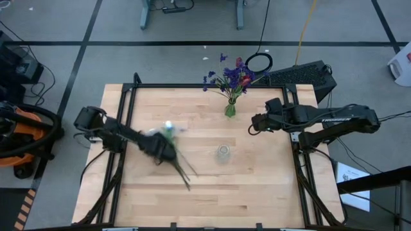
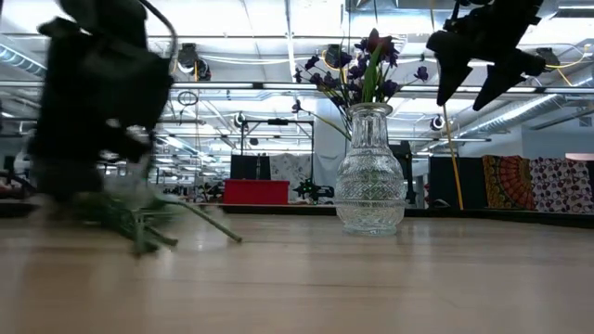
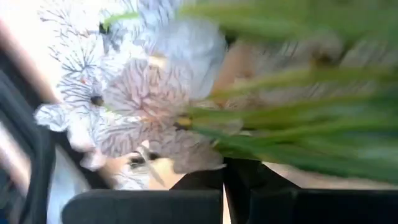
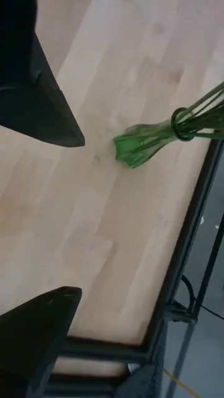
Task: Sort flowers into vase by color
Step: Put the right white tulip into the transparent flower vase
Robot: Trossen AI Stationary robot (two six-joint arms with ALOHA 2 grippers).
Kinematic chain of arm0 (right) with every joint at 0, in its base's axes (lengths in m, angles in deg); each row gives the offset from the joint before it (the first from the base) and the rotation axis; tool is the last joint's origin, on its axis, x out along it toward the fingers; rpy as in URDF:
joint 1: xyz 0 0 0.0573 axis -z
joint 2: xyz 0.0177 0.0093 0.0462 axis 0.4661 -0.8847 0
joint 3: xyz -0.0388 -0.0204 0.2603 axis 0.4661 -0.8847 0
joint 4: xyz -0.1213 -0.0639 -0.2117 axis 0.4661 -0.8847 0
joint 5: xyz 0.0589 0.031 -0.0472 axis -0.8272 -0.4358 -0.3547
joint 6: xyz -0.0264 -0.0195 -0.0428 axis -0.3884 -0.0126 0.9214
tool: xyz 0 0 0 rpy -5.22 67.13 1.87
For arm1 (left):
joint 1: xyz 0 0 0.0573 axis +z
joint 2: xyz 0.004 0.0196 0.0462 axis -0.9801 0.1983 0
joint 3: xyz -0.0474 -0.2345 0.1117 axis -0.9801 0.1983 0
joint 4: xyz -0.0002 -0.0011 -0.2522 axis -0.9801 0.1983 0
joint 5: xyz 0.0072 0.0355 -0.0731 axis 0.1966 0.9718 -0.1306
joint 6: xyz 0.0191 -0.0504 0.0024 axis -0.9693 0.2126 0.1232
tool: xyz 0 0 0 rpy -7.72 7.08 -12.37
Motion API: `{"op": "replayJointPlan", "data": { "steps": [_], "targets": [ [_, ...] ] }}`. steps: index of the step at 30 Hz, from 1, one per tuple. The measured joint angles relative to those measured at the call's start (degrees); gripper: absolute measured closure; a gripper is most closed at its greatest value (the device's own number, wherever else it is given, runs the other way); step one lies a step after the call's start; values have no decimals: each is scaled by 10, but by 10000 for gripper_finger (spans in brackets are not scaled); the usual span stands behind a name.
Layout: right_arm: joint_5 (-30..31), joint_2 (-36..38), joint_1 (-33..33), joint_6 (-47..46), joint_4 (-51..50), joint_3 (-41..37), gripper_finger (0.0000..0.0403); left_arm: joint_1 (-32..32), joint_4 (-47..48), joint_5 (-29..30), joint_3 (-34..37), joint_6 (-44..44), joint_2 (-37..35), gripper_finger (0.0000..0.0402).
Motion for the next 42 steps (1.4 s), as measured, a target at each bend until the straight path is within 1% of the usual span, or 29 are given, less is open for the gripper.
{"op": "replayJointPlan", "data": {
  "steps": [3,5,6,8,10,12,15,17,19,23,26,29,33,36,38,42],
  "targets": [
    [-11,-13,0,-11,20,0,26,63,-105,72,0,-112,-15,402],
    [-17,-25,0,-12,35,0,26,104,-211,89,0,-209,-15,402],
    [-22,-33,0,-12,42,0,26,124,-265,91,-1,-251,-14,402],
    [-39,-48,0,-12,56,0,26,163,-368,73,-1,-324,-11,402],
    [-49,-64,0,-12,61,0,26,198,-423,48,-2,-355,-10,402],
    [-62,-79,0,-9,60,0,26,228,-420,32,-13,-358,-12,402],
    [-77,-92,0,-2,46,0,26,257,-360,15,-31,-357,-29,402],
    [-77,-93,0,-12,16,0,26,264,-328,5,-38,-345,-46,402],
    [-75,-87,0,-30,-27,0,26,264,-304,0,-40,-322,-74,402],
    [-71,-66,0,-41,-111,0,26,245,-318,-31,-42,-262,-132,402],
    [-57,-52,0,-41,-143,0,26,216,-351,-42,-42,-217,-164,402],
    [-39,-44,0,-39,-146,0,26,176,-397,-46,-42,-207,-172,402],
    [-20,-43,0,-33,-141,0,26,120,-445,-50,-43,-159,-153,402],
    [-15,-43,0,-10,-141,0,26,82,-435,-38,-52,-120,-126,402],
    [-14,-44,0,9,-139,0,26,62,-433,-31,-79,-103,-99,402],
    [-7,-44,0,45,-138,0,26,34,-374,-12,-160,-87,-29,402]
  ]
}}
